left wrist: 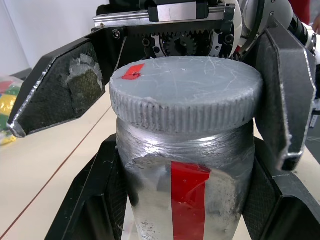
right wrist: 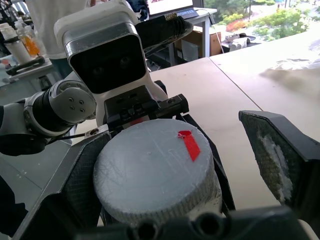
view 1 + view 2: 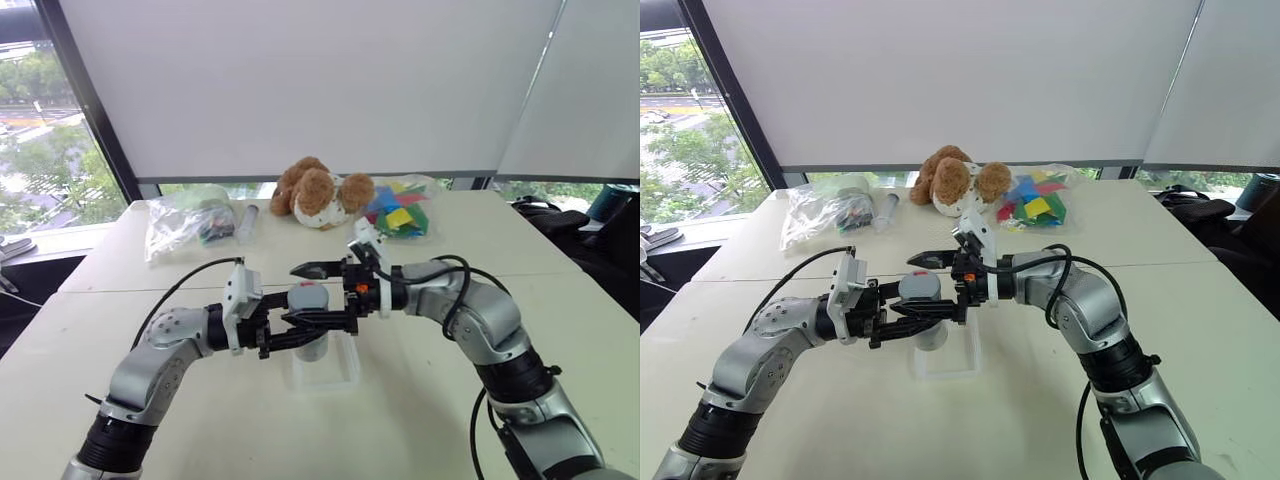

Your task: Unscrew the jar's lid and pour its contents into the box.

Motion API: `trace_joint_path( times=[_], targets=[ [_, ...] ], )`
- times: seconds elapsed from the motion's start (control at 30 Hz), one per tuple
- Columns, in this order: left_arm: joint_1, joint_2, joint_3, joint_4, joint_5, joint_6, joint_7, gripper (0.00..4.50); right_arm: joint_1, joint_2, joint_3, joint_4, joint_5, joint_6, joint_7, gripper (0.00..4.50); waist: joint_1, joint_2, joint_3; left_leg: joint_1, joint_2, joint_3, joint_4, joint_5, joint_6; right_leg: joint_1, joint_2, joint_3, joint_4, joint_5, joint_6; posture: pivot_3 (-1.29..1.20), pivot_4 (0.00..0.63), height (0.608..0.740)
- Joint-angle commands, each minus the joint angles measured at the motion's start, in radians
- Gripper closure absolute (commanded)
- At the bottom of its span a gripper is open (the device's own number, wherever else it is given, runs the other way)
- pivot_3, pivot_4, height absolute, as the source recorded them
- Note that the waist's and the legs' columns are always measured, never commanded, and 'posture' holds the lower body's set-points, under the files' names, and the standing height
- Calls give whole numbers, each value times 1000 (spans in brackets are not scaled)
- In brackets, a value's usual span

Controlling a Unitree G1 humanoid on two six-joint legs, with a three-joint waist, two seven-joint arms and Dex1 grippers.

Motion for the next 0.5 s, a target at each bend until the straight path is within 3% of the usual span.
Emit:
trace_joint_path(
  times=[0.03,0.5],
  targets=[
    [-2,5,12,-22,-5,-18,-6,2219,-28,0,-54,-2,22,-4,5,46,0,0,0,0,0,0,0,0,0,0,0,0,0,0,0,0,150,740],
    [2,3,12,-19,-3,-26,-1,2219,14,-75,-111,40,38,-9,57,46,1,0,0,0,0,0,0,0,0,0,0,0,0,0,0,0,150,740]
  ],
)
